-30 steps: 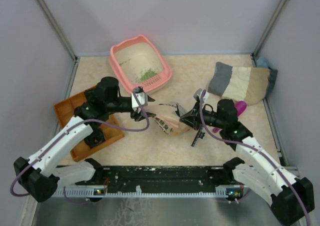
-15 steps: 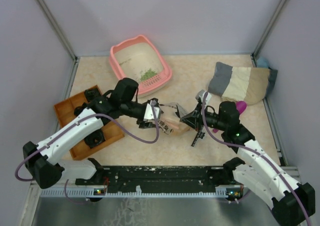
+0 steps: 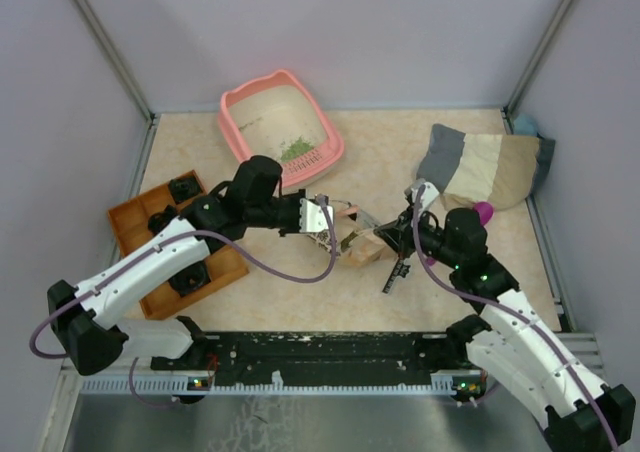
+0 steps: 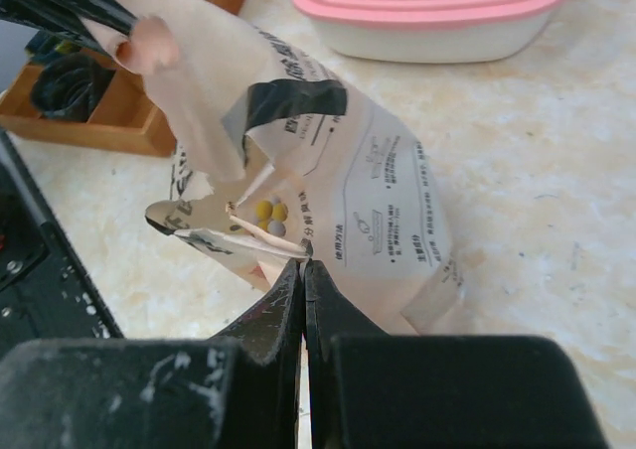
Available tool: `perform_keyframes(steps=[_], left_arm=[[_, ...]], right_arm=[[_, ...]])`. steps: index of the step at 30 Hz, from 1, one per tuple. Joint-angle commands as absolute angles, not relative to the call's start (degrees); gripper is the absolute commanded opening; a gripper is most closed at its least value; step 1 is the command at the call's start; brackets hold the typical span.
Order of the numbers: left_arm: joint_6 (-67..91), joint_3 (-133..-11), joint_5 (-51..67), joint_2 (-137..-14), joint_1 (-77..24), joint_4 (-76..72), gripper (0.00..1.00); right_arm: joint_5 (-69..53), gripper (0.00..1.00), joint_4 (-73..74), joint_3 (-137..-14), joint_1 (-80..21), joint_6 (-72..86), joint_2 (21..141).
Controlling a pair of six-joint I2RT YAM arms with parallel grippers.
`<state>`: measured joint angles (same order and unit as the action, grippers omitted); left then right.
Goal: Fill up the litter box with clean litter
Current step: Close the cat litter bag at the center of the board.
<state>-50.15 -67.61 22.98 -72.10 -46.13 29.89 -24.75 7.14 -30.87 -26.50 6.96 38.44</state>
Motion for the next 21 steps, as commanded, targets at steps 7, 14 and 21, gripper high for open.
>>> perform_keyframes(steps=[7,14,21], left_arm=[[-41.2,-72.7,16.9,-69.4,-44.8,21.8,0.00],[-39.4,-73.9,14.4,-69.7,-42.9,23.7,0.00],[-37.7,-75.1,15.1,-70.3,-40.7,21.3,0.00]], right_arm=[[-19.6,0.00,5.9,-38.5,-20.9,5.7,40.9],[-14.7,0.00,8.3,-37.2,-19.9,6.3,38.0],[-14.2,0.00,8.6,-37.6,-19.4,7.9,38.2]])
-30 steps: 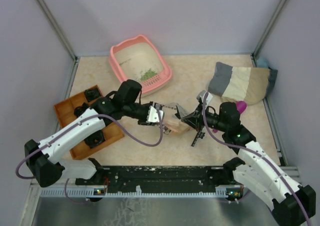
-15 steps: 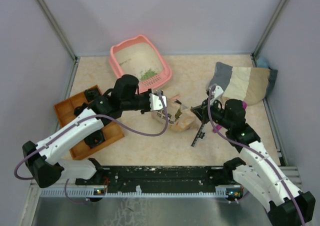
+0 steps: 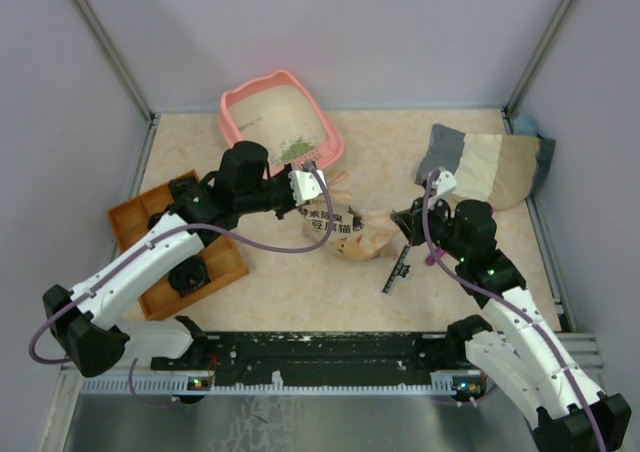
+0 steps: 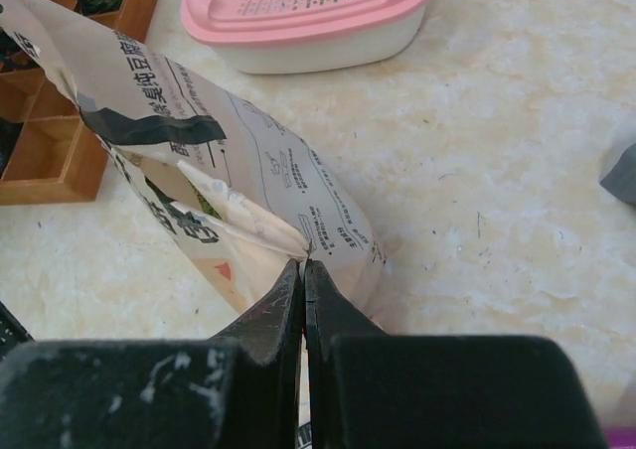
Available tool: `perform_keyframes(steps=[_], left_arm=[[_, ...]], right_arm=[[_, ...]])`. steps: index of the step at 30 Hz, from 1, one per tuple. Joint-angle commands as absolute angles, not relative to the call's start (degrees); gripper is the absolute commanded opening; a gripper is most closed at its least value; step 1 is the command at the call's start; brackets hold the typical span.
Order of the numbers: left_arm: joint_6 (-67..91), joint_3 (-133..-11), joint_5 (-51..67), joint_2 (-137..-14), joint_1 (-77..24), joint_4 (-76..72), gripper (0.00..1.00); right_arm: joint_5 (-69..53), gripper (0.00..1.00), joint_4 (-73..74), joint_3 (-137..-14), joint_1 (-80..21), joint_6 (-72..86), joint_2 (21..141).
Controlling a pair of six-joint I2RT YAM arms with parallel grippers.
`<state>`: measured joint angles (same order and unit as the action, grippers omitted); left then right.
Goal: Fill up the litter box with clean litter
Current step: Close the cat litter bag at the center of the board.
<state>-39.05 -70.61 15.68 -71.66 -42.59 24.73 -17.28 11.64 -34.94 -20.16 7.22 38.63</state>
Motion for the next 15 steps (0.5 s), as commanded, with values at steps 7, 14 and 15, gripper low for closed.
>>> perform_keyframes(steps=[7,14,15], left_arm=[[-35.1,-79.7,21.5,-72.7,-40.7,20.0,0.00],[-33.2,-84.3,21.8,-78.9,-38.0,26.3,0.00],[-32.1,-84.2,22.6,-78.9,-37.1,26.5,0.00]], right_arm=[[-15.1,0.00,6.9,-45.2,-19.1,6.7,44.2],[-16.4,0.00,7.0,-44.3,-18.4,6.8,46.6],[-15.4,0.00,8.6,-44.0,-18.2,6.3,46.1]])
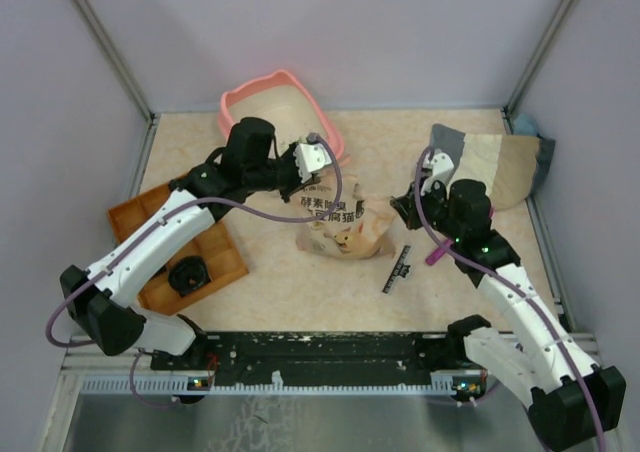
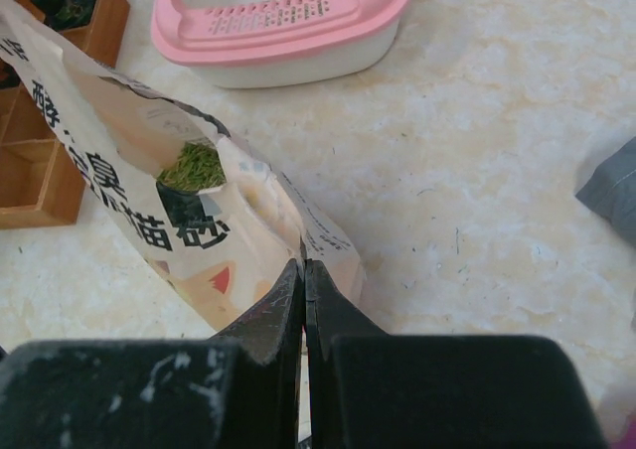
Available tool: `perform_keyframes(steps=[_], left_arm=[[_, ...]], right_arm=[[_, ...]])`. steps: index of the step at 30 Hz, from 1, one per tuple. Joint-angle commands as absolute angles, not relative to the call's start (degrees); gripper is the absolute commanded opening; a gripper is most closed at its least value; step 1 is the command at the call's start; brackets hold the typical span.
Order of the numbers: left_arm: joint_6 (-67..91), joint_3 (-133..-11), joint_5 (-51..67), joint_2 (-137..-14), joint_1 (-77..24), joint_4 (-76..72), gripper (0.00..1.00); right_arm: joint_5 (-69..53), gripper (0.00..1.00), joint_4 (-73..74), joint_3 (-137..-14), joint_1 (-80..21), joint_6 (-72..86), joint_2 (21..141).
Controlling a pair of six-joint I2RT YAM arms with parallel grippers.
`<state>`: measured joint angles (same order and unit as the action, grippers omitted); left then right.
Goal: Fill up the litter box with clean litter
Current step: Close the cat litter bag at the center of the board.
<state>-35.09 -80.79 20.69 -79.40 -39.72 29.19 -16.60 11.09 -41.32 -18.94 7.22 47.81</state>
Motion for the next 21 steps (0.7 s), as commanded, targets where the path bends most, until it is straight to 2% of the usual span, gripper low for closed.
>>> perform_keyframes(steps=[1,8,12,13,14,15,16,19,21], left_arm=[[-30.9,-84.2,23.7,-78.7,-35.8,26.9,0.00],[-30.7,-83.8,31.0,-78.9,-30.8,31.7,0.00],[-30.3,-83.6,33.0,-78.9,-30.8,31.4,0.00],[-30.0,-83.6,33.3,-78.9,-30.8,31.2,0.00],[-29.6,-83.7,33.3,-78.9,-30.8,31.1,0.00],[-29.5,-83.9,33.3,-79.0,-30.8,31.1,0.00],[-29.4,-84.0,33.2,-79.0,-30.8,31.0,0.00],[-29.2,-84.2,33.4,-79.3,-30.8,30.7,0.00],[-28.7,-84.2,33.8,-79.4,-30.8,30.4,0.00]], right_arm=[[-14.6,0.00,10.2,-43.6,-17.8,6.0,45.5],[-20.8,0.00,10.8,-39.2,-11.8,8.2,44.7],[-26.0,0.00,10.8,-41.7,-11.8,8.0,44.7],[-27.0,0.03,12.6,-43.6,-11.8,7.7,44.8],[-27.9,0.14,14.6,-45.9,-11.8,7.2,44.7],[-29.3,0.32,16.0,-47.8,-11.8,6.5,44.7],[-30.8,0.41,17.0,-49.7,-11.7,5.8,44.7],[-38.4,0.58,16.1,-53.5,-11.8,4.3,46.5],[-43.5,0.64,12.9,-53.9,-12.0,4.3,48.7]])
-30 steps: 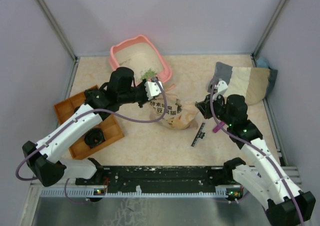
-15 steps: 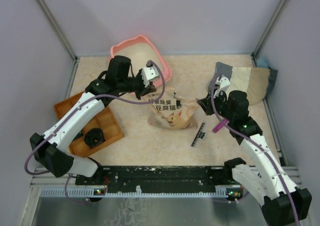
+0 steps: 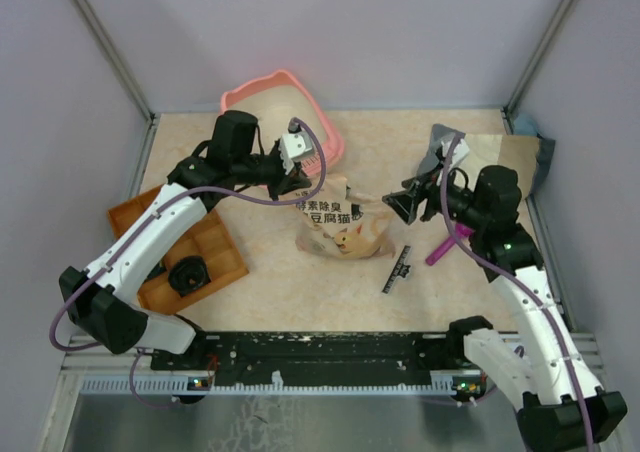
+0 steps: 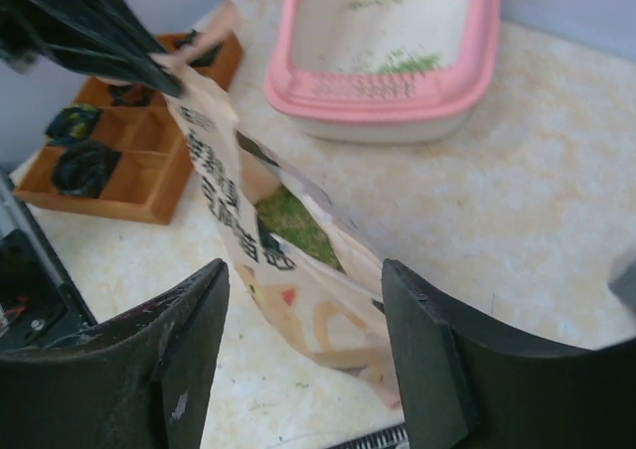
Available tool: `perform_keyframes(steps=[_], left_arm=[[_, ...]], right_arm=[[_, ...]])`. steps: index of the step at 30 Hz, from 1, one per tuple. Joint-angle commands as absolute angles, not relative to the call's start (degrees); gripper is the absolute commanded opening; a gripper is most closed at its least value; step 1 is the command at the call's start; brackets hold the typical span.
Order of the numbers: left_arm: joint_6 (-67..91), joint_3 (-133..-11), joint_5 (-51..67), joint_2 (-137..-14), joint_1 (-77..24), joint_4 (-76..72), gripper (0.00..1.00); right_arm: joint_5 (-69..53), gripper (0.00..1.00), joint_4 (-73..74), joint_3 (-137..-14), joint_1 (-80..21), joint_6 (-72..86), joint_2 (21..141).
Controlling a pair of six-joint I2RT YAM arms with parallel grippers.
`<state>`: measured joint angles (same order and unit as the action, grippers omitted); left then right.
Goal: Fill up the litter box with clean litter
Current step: Close the cat litter bag at the center of the board.
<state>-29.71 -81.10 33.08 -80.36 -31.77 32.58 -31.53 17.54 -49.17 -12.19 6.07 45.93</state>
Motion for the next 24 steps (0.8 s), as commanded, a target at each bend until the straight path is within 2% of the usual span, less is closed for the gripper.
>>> perform_keyframes(steps=[1,4,10,13,24], left_arm=[[-28.7,-84.2,34.1,-79.4,-30.8,30.3,0.00],[-28.3,-84.1,34.5,-79.1,-30.8,29.9,0.00],[-27.9,-83.8,34.5,-78.7,-30.8,29.9,0.00],[-27.8,-83.0,34.8,-78.7,-30.8,29.3,0.00],[-27.4,-84.2,34.8,-79.3,-30.8,29.0,0.00]], right_arm=[[-44.5,0.66,11.5,-54.3,-12.2,4.3,50.0],[-45.1,0.70,7.1,-54.9,-14.2,1.2,54.4],[-47.0,0.73,8.5,-61.8,-20.1,-5.0,65.8],[-49.5,0.73,4.6,-61.0,-22.0,-3.5,69.1],[-52.0,0.70,6.9,-60.0,-24.6,-2.6,74.8]])
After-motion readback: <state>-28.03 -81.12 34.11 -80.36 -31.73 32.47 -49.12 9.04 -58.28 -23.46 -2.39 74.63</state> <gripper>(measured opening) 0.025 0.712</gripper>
